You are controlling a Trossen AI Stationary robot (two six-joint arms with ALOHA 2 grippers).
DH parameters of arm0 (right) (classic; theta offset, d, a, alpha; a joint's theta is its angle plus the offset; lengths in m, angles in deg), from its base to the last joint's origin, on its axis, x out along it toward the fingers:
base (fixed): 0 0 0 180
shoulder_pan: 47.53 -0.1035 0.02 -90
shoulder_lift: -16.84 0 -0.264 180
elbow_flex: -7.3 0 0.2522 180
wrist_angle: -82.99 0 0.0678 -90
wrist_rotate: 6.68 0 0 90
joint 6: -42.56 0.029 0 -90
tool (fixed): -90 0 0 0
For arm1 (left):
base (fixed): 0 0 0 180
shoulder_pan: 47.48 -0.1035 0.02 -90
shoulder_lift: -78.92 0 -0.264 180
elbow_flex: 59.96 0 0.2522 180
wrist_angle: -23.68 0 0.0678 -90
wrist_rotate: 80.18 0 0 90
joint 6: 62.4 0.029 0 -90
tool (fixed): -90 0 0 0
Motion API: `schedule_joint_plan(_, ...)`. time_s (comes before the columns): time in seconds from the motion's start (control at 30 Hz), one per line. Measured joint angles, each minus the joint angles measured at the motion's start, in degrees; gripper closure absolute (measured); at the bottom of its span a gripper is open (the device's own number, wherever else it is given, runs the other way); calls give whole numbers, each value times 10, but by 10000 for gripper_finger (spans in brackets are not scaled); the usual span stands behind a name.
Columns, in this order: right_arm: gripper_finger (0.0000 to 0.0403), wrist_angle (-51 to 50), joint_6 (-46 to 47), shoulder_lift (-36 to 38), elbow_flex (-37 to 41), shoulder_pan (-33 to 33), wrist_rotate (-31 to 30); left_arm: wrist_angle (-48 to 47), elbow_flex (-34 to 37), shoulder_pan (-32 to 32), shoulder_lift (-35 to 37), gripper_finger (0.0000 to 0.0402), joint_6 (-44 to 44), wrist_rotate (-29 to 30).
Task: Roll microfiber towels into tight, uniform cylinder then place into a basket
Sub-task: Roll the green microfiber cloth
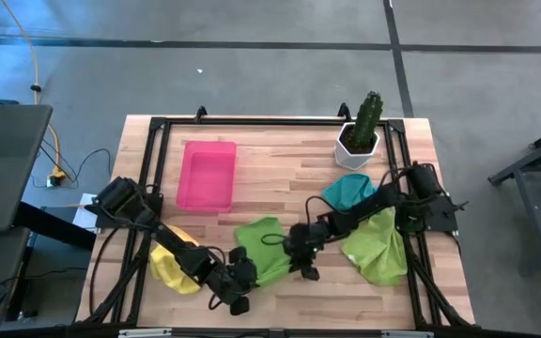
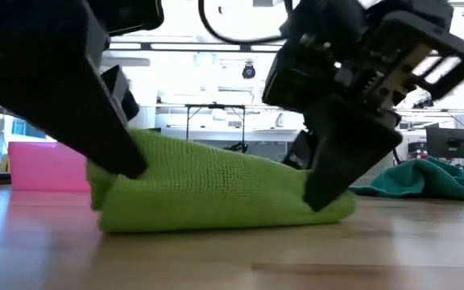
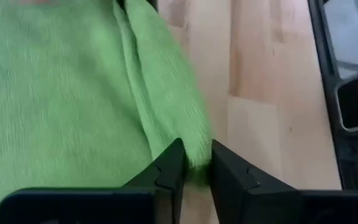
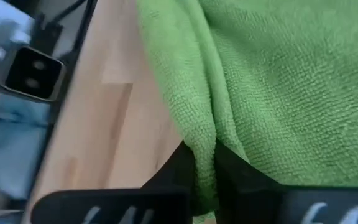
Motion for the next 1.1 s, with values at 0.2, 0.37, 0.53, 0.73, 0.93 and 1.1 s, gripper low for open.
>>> schedule_joint_plan(0.2, 395, -6, 79, 2, 0, 29, 52, -52, -1, 2, 5, 293, 7, -30)
schedule_joint_plan(0.37, 394, -12, 128, 2, -1, 46, 86, -43, -1, 0, 5, 260, 13, -26)
schedule_joint_plan(0.53, 394, -15, 174, 2, -1, 61, 131, -15, -2, 1, 6, 253, 53, -30)
schedule_joint_plan(0.73, 394, -21, 203, 2, -1, 72, 159, -15, -2, 1, 15, 254, 98, -23)
schedule_joint_plan(0.93, 394, -36, 203, 2, -1, 73, 160, -14, -33, -1, 15, 254, 182, 54)
schedule_joint_plan(1.1, 394, -39, 201, 2, -1, 73, 150, -15, -44, -16, 11, 254, 196, 75)
